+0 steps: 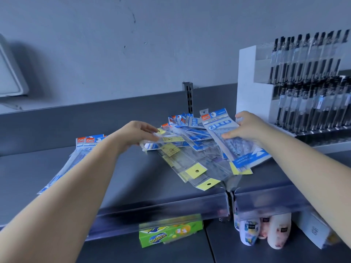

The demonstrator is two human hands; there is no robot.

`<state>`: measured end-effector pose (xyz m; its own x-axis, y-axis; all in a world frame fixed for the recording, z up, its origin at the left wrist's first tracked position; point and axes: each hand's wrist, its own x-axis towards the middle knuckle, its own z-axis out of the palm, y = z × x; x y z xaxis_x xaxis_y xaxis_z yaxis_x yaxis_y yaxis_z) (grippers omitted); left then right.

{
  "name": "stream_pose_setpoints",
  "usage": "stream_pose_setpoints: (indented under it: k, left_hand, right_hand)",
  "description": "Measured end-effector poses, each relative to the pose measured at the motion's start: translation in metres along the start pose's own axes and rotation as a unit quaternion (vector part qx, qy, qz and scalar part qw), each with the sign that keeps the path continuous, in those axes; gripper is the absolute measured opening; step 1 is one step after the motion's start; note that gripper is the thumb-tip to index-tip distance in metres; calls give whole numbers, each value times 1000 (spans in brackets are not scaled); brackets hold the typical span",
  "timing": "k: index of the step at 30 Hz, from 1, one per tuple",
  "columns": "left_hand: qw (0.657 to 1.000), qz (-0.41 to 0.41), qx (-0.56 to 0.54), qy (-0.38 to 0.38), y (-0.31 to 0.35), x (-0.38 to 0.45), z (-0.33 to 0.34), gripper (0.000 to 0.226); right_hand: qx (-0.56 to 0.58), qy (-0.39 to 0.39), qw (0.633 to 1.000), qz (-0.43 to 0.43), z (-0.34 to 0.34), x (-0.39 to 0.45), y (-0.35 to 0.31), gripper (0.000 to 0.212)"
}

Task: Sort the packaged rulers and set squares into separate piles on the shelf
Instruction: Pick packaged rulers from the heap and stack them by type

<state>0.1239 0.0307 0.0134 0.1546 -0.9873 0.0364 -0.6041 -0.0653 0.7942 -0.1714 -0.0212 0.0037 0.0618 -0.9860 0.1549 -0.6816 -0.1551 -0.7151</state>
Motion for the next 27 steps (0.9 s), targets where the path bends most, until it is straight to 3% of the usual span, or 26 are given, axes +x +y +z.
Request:
stream_pose_setpoints:
  k: [3, 7, 10, 12, 15, 20, 24, 27]
  left_hand:
    - [993, -20, -114, -2, -6, -8, -9, 22]
    - [996, -49, 54, 61, -9, -20, -8, 6]
    - [990, -105, 67, 66, -6, -28, -4, 30]
    - [989, -133, 41, 44, -4, -33, -1, 40]
    - [989, -122, -85, 16, -2, -41, 5, 24]
    - [948, -70, -299, 79, -4, -45, -1, 8]
    - [926, -41, -353, 130, -5, -49, -30, 6]
    - [923, -26, -346, 163, -13, -54, -59, 8]
  right_hand:
    - [73, 19, 997, -22, 0, -3, -16, 45]
    - [164, 15, 986, -34, 6, -6, -35, 25]
    - [238, -17, 970, -45, 16, -14, -48, 12]
    - [258, -28, 964, -54, 24, -18, -55, 11]
    - [282, -25, 957, -60, 35, -22, -60, 17]
    - [311, -33, 949, -47, 44, -25, -65, 13]
    - [317, -28, 948, -10, 45, -24, -73, 8]
    - [328, -28, 944, 4, 48, -24, -84, 17]
